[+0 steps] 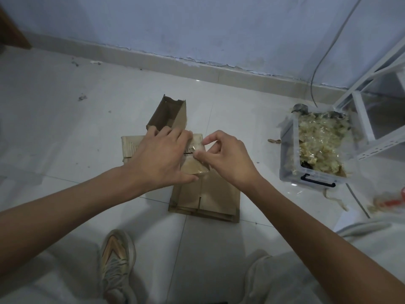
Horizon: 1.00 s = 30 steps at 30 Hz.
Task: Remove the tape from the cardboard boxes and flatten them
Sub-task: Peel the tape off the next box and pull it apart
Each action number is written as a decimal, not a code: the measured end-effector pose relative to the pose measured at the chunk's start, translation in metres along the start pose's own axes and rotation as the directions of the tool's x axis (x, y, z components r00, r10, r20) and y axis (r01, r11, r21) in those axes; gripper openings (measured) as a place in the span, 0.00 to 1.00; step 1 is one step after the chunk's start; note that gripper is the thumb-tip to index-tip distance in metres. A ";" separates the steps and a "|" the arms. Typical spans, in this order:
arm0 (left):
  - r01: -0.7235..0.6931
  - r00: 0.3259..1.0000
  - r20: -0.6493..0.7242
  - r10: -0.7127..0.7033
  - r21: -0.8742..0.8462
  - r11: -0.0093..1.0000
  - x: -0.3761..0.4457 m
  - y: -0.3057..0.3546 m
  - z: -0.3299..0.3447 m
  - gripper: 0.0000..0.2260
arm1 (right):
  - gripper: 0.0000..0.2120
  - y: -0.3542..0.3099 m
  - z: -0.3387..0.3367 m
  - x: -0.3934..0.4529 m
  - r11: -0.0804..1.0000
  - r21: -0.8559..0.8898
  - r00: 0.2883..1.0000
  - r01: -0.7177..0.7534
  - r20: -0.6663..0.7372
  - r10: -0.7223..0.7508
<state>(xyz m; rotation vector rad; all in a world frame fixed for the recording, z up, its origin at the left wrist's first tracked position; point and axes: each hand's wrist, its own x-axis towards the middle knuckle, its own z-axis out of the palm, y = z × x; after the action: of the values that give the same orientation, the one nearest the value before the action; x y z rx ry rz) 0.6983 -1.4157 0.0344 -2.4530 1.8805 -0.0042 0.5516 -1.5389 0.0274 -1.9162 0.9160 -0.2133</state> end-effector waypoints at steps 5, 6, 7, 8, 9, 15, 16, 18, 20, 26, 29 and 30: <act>-0.015 0.999 -0.047 0.019 0.096 0.995 0.000 0.001 -0.002 0.42 | 0.16 -0.003 0.011 -0.001 0.916 -0.396 0.997 0.067 -0.005 -0.075; -0.023 0.999 -0.039 0.028 0.111 0.994 -0.001 0.001 0.000 0.42 | 0.16 -0.003 0.012 -0.001 0.899 -0.431 0.997 0.082 0.046 -0.069; -0.031 0.999 -0.032 0.035 0.117 0.993 -0.003 0.002 0.002 0.41 | 0.17 -0.003 0.012 0.001 0.895 -0.437 0.994 0.095 0.097 -0.058; -0.039 0.999 -0.029 0.042 0.114 0.993 -0.005 0.002 0.005 0.41 | 0.17 -0.004 0.012 0.002 0.901 -0.420 0.989 0.110 0.139 -0.056; -0.045 0.998 -0.032 0.049 0.103 0.994 -0.008 0.004 0.006 0.41 | 0.17 -0.003 0.011 0.002 0.906 -0.404 0.984 0.123 0.167 -0.059; -0.037 0.994 -0.101 0.038 0.012 0.999 -0.015 0.000 0.001 0.45 | 0.17 0.001 0.003 -0.004 0.997 0.031 0.988 0.064 0.139 -0.068; -0.024 0.995 -0.102 0.024 0.004 1.000 -0.015 -0.002 -0.001 0.48 | 0.17 0.000 0.000 -0.005 0.990 0.131 0.989 0.046 0.136 -0.063; 0.010 0.996 -0.088 -0.011 -0.009 1.000 -0.015 -0.004 -0.006 0.53 | 0.17 -0.003 -0.004 -0.007 0.964 0.265 0.988 0.028 0.140 -0.067; 0.023 0.997 -0.076 -0.025 -0.026 0.999 -0.014 -0.006 -0.009 0.55 | 0.17 -0.005 -0.006 -0.008 0.942 0.335 0.987 0.010 0.147 -0.063; -0.019 0.989 -0.147 0.002 -0.114 0.993 -0.016 -0.008 -0.018 0.51 | 0.21 -0.008 -0.008 -0.014 0.823 0.566 0.996 -0.052 0.087 0.003; 0.013 0.995 -0.100 -0.019 -0.058 0.998 -0.017 0.000 -0.017 0.51 | 0.10 -0.008 -0.007 -0.013 0.988 -0.012 0.981 0.153 -0.116 -0.153; 0.024 0.995 -0.093 -0.026 -0.024 0.999 -0.017 0.002 -0.016 0.51 | 0.07 -0.009 -0.006 -0.013 0.940 -0.277 0.967 0.197 -0.105 -0.233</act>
<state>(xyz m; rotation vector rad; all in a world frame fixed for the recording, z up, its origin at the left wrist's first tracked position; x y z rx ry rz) 0.6912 -1.4002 0.0509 -2.5335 1.8957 -0.1008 0.5442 -1.5322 0.0404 -2.2766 0.8561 -0.3717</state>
